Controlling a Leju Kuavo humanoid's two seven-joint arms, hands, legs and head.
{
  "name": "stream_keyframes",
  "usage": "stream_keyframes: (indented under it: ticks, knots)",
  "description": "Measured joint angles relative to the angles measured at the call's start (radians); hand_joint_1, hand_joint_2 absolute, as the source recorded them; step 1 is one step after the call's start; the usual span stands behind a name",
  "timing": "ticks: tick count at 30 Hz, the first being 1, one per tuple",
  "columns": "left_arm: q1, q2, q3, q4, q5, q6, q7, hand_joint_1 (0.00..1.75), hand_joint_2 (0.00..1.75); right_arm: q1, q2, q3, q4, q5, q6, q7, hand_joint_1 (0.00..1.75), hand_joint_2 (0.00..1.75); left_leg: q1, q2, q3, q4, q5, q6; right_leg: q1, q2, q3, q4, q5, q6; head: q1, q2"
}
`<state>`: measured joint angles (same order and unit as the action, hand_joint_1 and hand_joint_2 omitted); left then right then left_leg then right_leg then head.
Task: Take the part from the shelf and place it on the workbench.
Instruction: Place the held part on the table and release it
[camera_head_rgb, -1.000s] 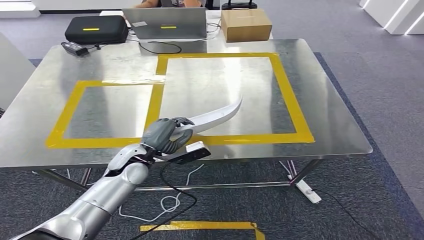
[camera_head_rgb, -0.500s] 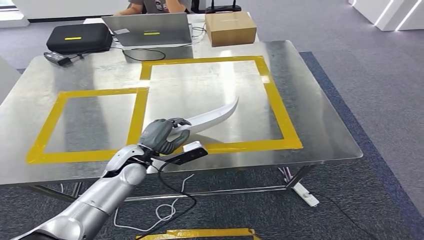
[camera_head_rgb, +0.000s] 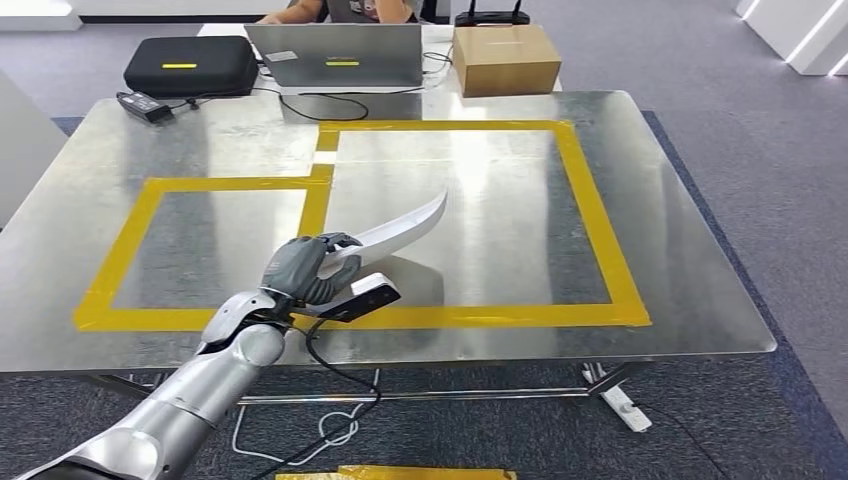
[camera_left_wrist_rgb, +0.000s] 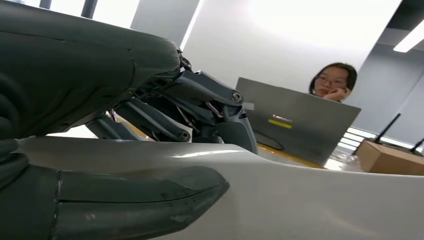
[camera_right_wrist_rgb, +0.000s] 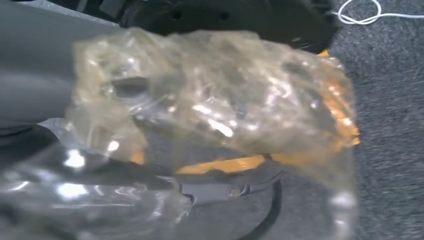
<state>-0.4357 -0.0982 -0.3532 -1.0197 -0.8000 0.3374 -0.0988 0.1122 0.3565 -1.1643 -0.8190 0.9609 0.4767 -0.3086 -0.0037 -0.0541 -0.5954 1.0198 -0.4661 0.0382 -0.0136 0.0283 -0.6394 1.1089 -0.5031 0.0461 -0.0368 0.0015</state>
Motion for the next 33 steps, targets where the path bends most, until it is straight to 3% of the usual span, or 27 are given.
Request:
stream_keyframes:
  ticks: [1,3,4,6,8,10,11,12,13,15,17,18,21,31,33]
  knots:
    - [-0.001,-0.001,0.001,0.002,0.000,0.001,0.000,1.75,1.75,0.000,0.000,0.000,0.000,0.000,0.000,0.000,0.00,0.00,0.000,-0.007,0.002,0.002,-0.003,-0.004,-0.001,0.012,0.023,-0.051,0.019,-0.005,0.000,0.000]
    - [-0.003,-0.001,0.004,0.006,0.000,0.002,0.000,1.75,1.75,-0.001,-0.001,-0.001,0.001,0.000,0.000,-0.001,0.00,0.00,0.001,-0.019,-0.002,0.003,-0.003,-0.014,0.001,0.021,0.045,-0.084,0.017,-0.013,-0.001,0.000]
    - [-0.003,-0.001,0.006,0.007,0.000,0.002,0.000,1.75,1.75,-0.002,0.000,-0.001,0.001,0.001,-0.001,-0.001,0.00,0.00,0.002,-0.026,-0.003,0.003,-0.003,-0.019,0.000,0.016,0.048,-0.090,0.015,-0.018,-0.001,0.000]
    - [-0.004,0.000,0.010,0.009,-0.001,0.004,0.002,1.75,1.75,-0.005,0.001,-0.001,0.001,0.002,-0.001,-0.002,0.00,0.00,0.002,-0.013,-0.007,0.015,-0.015,-0.031,-0.003,0.003,0.055,-0.096,0.016,-0.029,-0.004,0.000]
    - [-0.008,0.001,0.014,0.013,0.000,0.012,0.004,1.75,1.75,-0.005,0.002,-0.001,0.001,0.007,-0.002,-0.004,0.00,0.00,0.004,0.021,-0.044,0.095,-0.059,-0.044,-0.006,-0.014,0.063,-0.102,0.015,-0.040,-0.009,0.000]
    - [-0.010,0.003,0.020,0.023,0.004,0.025,0.002,1.75,1.75,-0.005,0.002,-0.004,0.002,0.014,-0.002,-0.008,0.00,0.00,0.009,0.040,-0.108,0.221,-0.110,-0.054,-0.006,-0.033,0.067,-0.102,0.011,-0.047,-0.013,0.000]
    - [-0.009,0.004,0.025,0.028,0.008,0.032,0.000,1.75,1.75,-0.006,0.002,-0.007,0.003,0.018,-0.002,-0.010,0.00,0.00,0.011,0.042,-0.130,0.262,-0.118,-0.057,-0.006,-0.041,0.069,-0.102,0.009,-0.048,-0.013,0.000]
    - [-0.009,0.006,0.032,0.034,0.013,0.040,-0.004,1.75,1.75,-0.006,0.002,-0.009,0.004,0.021,-0.002,-0.012,0.00,0.00,0.013,0.044,-0.136,0.268,-0.107,-0.058,-0.006,-0.050,0.072,-0.102,0.007,-0.048,-0.013,0.000]
    - [-0.008,0.009,0.039,0.039,0.019,0.049,-0.008,1.75,1.75,-0.007,0.002,-0.012,0.005,0.023,-0.002,-0.014,0.00,0.00,0.014,0.048,-0.124,0.239,-0.079,-0.058,-0.006,-0.058,0.075,-0.102,0.004,-0.047,-0.013,0.000]
    - [-0.010,0.013,0.057,0.045,0.033,0.071,-0.020,1.75,1.75,-0.007,0.002,-0.015,0.007,0.027,-0.002,-0.017,0.00,0.00,0.010,0.075,-0.061,0.112,-0.010,-0.051,-0.004,-0.074,0.084,-0.102,-0.002,-0.041,-0.013,0.000]
    - [-0.014,0.016,0.074,0.049,0.042,0.095,-0.033,1.75,1.75,-0.008,0.002,-0.020,0.008,0.028,-0.001,-0.021,0.00,0.00,0.003,0.101,-0.014,0.018,0.015,-0.041,0.001,-0.087,0.089,-0.100,-0.009,-0.032,-0.011,0.000]
    - [-0.014,0.019,0.083,0.051,0.042,0.110,-0.036,1.75,1.75,-0.009,0.002,-0.022,0.008,0.025,0.000,-0.023,0.00,0.00,0.000,0.106,-0.008,0.002,0.013,-0.040,0.004,-0.090,0.088,-0.099,-0.012,-0.033,-0.011,0.000]
    - [-0.008,0.036,0.113,0.058,0.033,0.153,-0.041,1.75,1.75,-0.011,0.002,-0.032,0.009,0.014,0.002,-0.030,0.00,0.00,0.000,0.098,-0.007,-0.005,0.014,-0.041,0.007,-0.098,0.091,-0.101,-0.015,-0.043,-0.010,0.000]
    - [0.000,0.110,0.195,0.085,-0.048,0.217,-0.022,1.75,1.75,-0.007,0.002,-0.040,0.013,-0.001,0.009,-0.032,0.00,0.00,-0.003,0.096,-0.007,-0.004,0.010,-0.030,0.004,-0.099,0.098,-0.114,-0.008,-0.023,-0.011,0.000]
    - [0.000,0.121,0.203,0.092,-0.086,0.214,-0.011,0.87,1.75,-0.006,0.002,-0.040,0.013,-0.003,0.013,-0.030,0.00,0.00,-0.003,0.096,-0.007,-0.004,0.010,-0.030,0.004,-0.100,0.098,-0.114,-0.008,-0.021,-0.011,0.000]
